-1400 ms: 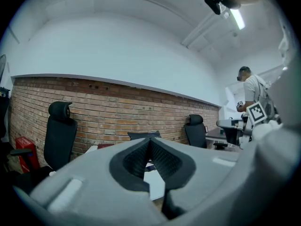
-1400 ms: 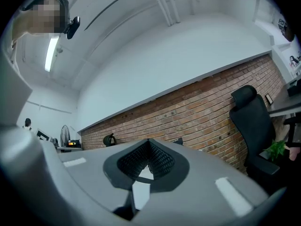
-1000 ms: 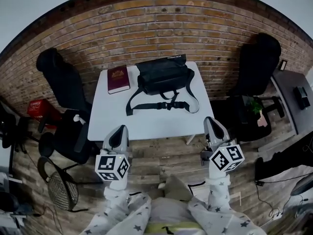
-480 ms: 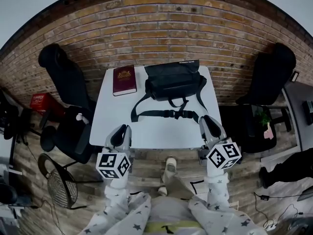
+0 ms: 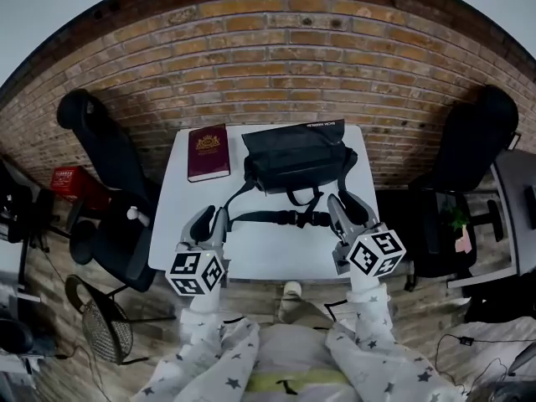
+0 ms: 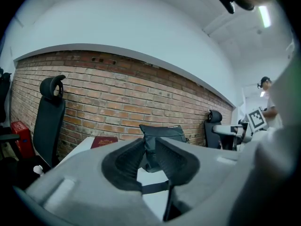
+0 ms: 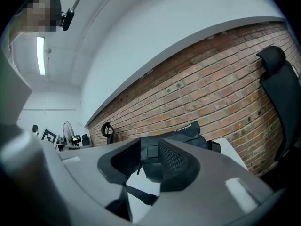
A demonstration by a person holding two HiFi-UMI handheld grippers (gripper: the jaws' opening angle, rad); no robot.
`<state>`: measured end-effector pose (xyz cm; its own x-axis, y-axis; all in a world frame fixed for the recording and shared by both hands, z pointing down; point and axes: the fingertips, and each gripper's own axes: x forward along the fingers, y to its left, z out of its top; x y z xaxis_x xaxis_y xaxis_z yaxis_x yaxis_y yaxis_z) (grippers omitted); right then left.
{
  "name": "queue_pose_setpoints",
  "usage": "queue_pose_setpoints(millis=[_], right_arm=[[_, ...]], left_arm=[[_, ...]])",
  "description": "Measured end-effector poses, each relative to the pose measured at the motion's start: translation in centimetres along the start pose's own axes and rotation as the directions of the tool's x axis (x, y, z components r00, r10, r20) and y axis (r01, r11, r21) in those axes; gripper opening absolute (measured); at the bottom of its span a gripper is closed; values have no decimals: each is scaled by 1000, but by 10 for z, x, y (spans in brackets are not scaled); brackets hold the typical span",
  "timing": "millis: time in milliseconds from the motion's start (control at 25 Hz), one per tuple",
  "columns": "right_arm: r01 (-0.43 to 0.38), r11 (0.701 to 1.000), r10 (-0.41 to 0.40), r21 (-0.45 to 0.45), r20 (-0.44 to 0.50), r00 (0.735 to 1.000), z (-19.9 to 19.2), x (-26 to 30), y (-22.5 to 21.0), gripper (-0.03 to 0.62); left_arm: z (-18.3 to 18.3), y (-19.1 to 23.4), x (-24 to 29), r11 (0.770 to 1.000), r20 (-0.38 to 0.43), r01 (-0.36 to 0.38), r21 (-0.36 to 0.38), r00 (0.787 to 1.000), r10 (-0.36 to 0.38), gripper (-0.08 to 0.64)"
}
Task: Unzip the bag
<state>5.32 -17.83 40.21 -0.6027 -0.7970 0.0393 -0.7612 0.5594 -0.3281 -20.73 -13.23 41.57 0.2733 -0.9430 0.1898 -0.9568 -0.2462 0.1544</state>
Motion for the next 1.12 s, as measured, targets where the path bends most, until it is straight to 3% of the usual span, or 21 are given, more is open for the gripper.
queue_pose_setpoints(millis=[560,760,960,1120], right_arm=[[-115,990,127,77,-177,976,-53,89,3,149],[-110,986,136,126,-224,965,-77,119,10,195],[-103,986,137,129,-293,946,-108,144,22,201],[-110,988,142,113,-340,929,-133,159,34,202]], left_arm=[[-3,25,82,1000,-63,13,-2,998,-13,117],[-8,35,116,997,-114,72,3,991,-72,147],[-18,41,151,988,-173,156,13,973,-152,200],[-21,41,174,976,-175,218,9,961,-213,272]])
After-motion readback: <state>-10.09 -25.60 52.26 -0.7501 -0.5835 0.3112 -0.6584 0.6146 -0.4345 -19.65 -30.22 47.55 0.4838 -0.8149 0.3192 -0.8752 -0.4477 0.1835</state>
